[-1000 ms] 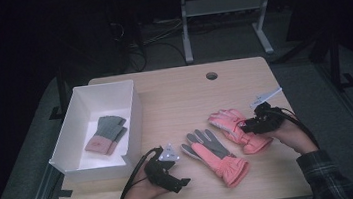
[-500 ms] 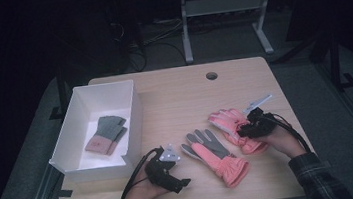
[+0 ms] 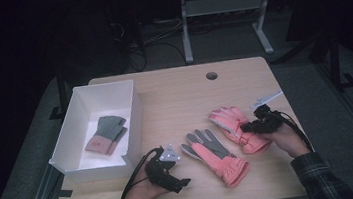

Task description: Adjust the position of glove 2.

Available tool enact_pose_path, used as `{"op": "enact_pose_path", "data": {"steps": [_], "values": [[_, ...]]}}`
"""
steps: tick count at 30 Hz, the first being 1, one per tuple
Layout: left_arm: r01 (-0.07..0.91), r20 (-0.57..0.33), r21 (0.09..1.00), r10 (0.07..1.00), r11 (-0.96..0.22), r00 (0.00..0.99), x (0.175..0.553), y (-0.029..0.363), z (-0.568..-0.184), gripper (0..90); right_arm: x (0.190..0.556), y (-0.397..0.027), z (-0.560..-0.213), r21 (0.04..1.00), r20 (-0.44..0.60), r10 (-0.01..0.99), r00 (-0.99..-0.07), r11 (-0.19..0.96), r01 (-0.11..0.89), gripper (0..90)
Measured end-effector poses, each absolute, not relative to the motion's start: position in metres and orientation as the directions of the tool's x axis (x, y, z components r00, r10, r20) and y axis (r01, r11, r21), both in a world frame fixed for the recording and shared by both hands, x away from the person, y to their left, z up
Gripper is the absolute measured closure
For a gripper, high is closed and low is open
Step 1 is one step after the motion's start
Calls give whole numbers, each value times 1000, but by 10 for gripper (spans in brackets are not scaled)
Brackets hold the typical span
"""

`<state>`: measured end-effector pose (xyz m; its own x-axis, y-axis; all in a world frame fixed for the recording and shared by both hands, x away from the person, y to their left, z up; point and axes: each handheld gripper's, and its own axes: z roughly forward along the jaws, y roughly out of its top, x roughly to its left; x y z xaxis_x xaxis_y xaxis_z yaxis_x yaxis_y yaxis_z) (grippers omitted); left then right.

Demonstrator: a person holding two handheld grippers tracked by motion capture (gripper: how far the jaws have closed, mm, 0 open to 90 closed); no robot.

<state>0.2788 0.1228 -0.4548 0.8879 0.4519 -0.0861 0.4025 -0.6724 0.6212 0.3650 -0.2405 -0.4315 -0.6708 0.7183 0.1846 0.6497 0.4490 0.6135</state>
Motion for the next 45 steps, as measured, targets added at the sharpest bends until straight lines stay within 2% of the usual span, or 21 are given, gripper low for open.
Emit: {"op": "enact_pose_path", "data": {"steps": [13, 26, 37, 45], "values": [[395, -76, 619, 449, -679, 890, 280, 124, -453, 140, 344, -249, -384, 697, 203, 696, -689, 391, 601, 897], [403, -78, 627, 462, -666, 884, 279, 125, -453, 139, 312, -211, -362, 690, 250, 653, -715, 398, 605, 896], [409, -84, 622, 462, -667, 883, 279, 124, -453, 139, 299, -177, -364, 668, 259, 614, -746, 444, 597, 895], [402, -77, 623, 458, -671, 885, 280, 125, -453, 139, 302, -165, -379, 630, 273, 616, -739, 466, 621, 895]]}}
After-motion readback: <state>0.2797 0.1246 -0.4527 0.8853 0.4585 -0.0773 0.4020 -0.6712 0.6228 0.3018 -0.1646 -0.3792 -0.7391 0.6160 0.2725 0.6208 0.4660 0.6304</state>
